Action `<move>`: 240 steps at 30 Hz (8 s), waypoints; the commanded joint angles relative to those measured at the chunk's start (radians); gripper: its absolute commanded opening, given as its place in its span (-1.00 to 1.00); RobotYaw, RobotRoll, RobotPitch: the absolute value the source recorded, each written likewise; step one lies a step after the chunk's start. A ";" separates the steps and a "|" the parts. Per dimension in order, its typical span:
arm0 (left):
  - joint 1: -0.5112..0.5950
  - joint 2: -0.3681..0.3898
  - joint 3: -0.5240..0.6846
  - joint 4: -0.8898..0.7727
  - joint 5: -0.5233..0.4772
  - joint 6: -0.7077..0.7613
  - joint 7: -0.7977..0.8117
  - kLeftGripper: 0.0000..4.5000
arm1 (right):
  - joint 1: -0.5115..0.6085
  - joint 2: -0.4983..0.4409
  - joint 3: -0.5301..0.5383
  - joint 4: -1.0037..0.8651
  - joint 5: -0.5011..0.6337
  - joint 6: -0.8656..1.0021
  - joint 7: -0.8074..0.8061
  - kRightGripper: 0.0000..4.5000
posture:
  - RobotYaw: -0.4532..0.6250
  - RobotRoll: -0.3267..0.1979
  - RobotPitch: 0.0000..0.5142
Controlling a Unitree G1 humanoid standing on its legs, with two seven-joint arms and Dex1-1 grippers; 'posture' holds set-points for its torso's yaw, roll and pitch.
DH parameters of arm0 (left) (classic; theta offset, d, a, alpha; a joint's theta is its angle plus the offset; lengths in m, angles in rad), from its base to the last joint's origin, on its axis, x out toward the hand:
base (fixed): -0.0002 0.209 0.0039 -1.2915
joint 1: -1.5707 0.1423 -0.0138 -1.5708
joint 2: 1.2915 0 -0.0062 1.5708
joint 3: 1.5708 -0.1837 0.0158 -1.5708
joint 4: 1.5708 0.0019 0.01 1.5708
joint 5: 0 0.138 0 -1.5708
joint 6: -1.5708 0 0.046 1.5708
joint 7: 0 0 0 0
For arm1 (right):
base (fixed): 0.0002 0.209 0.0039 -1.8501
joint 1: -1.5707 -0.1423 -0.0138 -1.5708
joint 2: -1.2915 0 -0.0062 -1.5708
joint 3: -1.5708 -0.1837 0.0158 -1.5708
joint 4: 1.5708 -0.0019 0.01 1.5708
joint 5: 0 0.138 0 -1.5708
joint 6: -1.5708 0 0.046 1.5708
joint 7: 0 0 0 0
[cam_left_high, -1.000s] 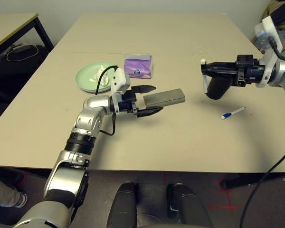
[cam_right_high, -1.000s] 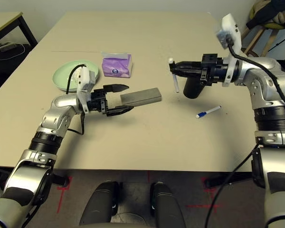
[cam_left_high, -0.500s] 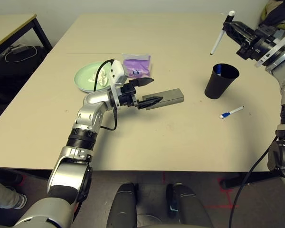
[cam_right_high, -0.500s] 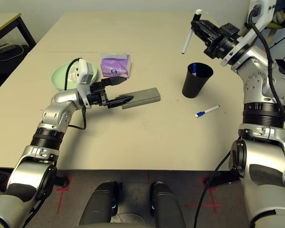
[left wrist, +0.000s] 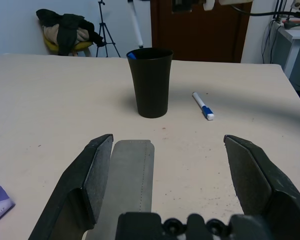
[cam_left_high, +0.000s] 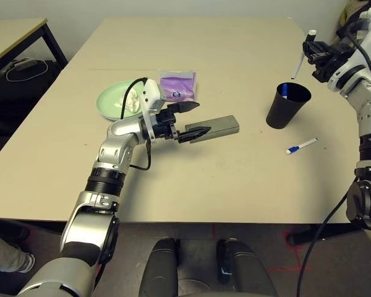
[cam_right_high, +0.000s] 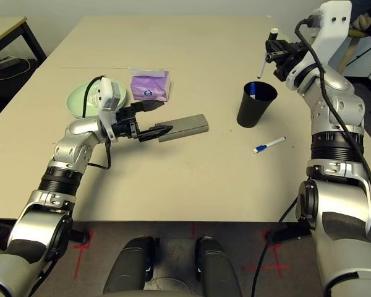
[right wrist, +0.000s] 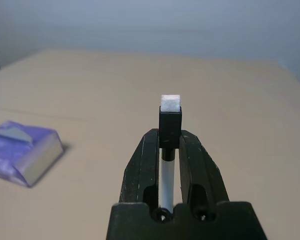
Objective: Organize and tidy the items on the table.
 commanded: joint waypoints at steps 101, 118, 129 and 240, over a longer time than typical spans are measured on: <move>0.196 0.028 -0.034 -0.268 -0.016 0.081 0.075 1.00 | -0.278 -0.260 0.834 0.784 -0.933 -1.341 0.939 0.99 | 0.35 0.25 -0.31; 0.189 0.038 -0.033 -0.264 -0.011 0.074 0.072 1.00 | -0.266 -0.213 0.779 0.777 -0.839 -1.246 1.029 -0.82 | 0.37 0.25 -0.35; 0.157 0.036 -0.035 -0.221 -0.005 0.056 0.059 1.00 | -0.319 -0.178 0.687 0.653 -0.364 -0.773 1.209 -0.82 | 0.32 0.25 -0.47; 0.143 0.075 0.060 -0.116 0.008 -0.032 0.149 1.00 | 0.482 0.168 0.039 -0.186 0.079 -0.466 0.353 0.99 | 0.25 0.25 -0.61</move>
